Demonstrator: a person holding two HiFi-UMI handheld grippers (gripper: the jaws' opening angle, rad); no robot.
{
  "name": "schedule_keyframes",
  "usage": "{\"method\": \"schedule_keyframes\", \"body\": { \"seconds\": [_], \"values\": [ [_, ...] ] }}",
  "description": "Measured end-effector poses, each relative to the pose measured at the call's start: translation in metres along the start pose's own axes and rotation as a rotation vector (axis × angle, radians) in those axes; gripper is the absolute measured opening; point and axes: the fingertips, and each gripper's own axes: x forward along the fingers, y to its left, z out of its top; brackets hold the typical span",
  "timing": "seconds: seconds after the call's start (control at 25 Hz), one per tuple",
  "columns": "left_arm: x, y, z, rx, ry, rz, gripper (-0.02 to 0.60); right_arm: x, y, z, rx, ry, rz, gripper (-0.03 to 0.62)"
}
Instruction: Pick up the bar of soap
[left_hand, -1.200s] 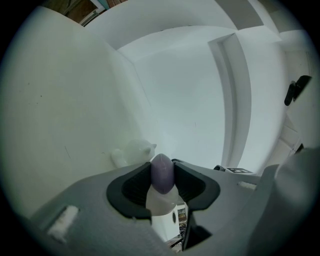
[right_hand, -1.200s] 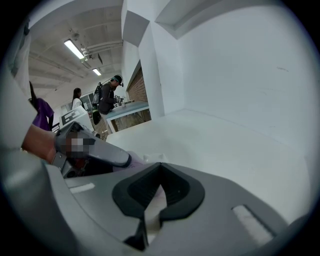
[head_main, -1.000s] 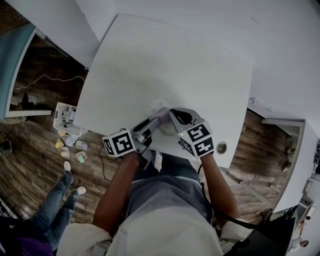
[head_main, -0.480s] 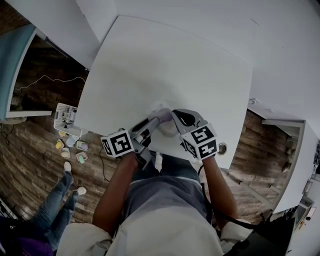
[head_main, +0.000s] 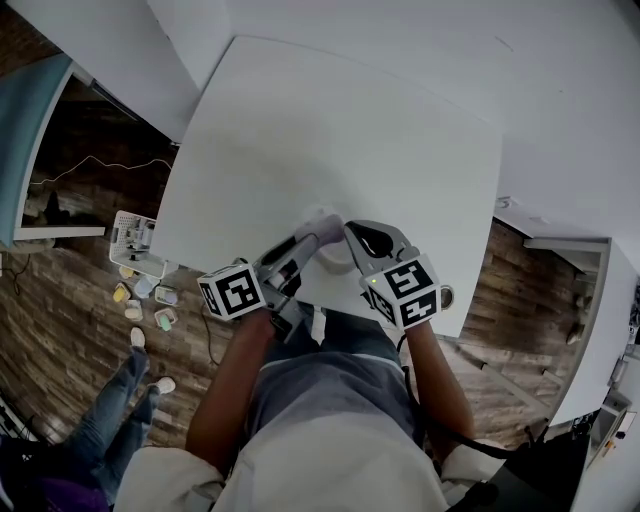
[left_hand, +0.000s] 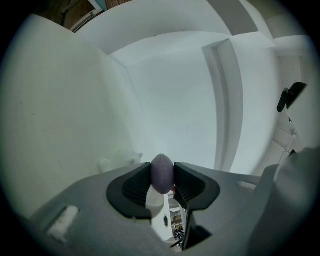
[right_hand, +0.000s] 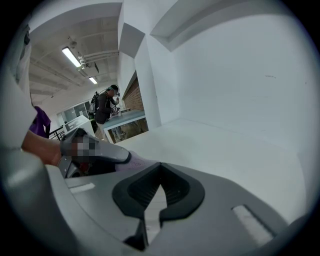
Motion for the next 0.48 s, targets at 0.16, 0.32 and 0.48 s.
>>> {"method": "schedule_keyframes", "body": {
  "seconds": [0.16,0.32,0.48],
  "values": [
    [-0.001,-0.006,0.002,-0.004,-0.002,-0.012,0.146,-0.004,0.001,0.007,0.000,-0.016,-0.007,0.003],
    [-0.001,-0.013,0.004,0.007,-0.006,-0.025,0.146,-0.009,0.001,0.012,-0.002,-0.029,-0.009,0.003],
    [-0.002,-0.022,0.006,0.012,-0.006,-0.034,0.146,-0.018,0.000,0.019,-0.002,-0.047,-0.015,0.003]
  ]
}}
